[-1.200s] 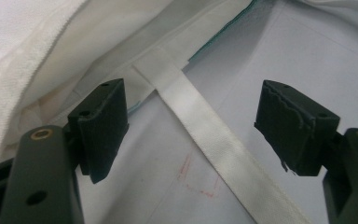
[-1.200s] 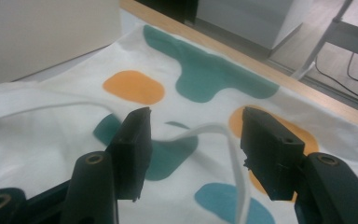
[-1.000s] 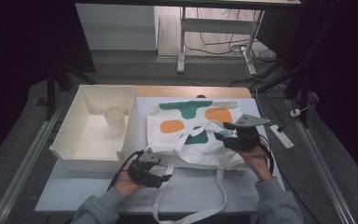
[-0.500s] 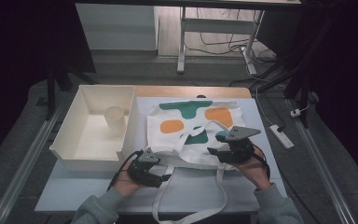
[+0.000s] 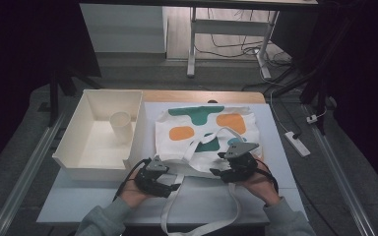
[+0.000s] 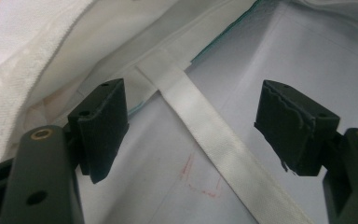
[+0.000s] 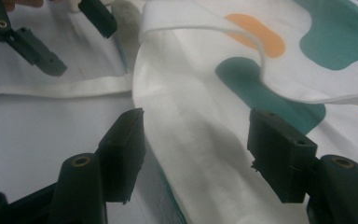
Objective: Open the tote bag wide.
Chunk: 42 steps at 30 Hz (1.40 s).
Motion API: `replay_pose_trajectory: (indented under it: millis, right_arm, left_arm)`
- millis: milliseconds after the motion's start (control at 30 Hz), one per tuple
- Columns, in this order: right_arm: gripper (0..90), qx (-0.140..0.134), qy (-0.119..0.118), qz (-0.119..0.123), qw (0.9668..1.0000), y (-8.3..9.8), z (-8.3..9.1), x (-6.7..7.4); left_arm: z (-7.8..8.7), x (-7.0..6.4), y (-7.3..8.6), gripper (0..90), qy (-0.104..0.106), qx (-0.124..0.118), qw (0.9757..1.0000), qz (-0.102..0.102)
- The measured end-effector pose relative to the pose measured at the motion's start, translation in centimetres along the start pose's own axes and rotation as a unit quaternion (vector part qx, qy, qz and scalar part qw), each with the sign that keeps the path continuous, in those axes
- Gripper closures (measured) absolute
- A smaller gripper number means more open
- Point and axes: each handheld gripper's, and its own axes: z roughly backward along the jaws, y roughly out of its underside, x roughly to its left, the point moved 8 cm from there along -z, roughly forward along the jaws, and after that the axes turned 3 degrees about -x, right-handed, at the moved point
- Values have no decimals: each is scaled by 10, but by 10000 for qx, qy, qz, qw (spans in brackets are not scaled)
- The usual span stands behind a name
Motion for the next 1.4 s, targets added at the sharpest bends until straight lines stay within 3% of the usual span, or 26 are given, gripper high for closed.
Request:
replay_pose_trajectory:
  millis: [367,667,733,833,867,900,933,1100,1200,1400]
  right_arm:
    - [300,319,134,287,9990,7,-14,7]
    - [308,794,413,583,9943,25,-27,2]
    - [408,731,554,652,9936,27,-29,-2]
    - [537,570,533,531,9955,25,-25,-6]
    - [661,428,543,454,9966,22,-22,-8]
    - [661,428,543,454,9966,22,-22,-8]
    - [793,258,618,383,9970,17,-18,-11]
    - [877,83,671,181,9975,12,-13,-16]
    - [879,20,626,50,9980,9,-13,-20]
    - [879,-163,619,-171,9978,-1,-12,-29]
  left_arm:
    - [0,0,0,253,5,15,10000,-16]
    - [0,-1,0,253,-1,9,10000,-13]
    - [0,-2,0,253,4,9,10000,-13]
    - [0,-2,0,253,-2,3,10000,-10]
    - [0,-2,0,254,-4,-1,10000,-11]
    - [0,-2,0,254,-4,-6,10000,-15]
    - [0,-2,0,256,-6,-9,10000,-24]
    - [-1,-5,-4,273,-33,-81,9999,-99]
    - [-4,-9,-7,293,-131,-49,9994,-303]
    - [-16,-20,-22,305,-120,-55,9981,-605]
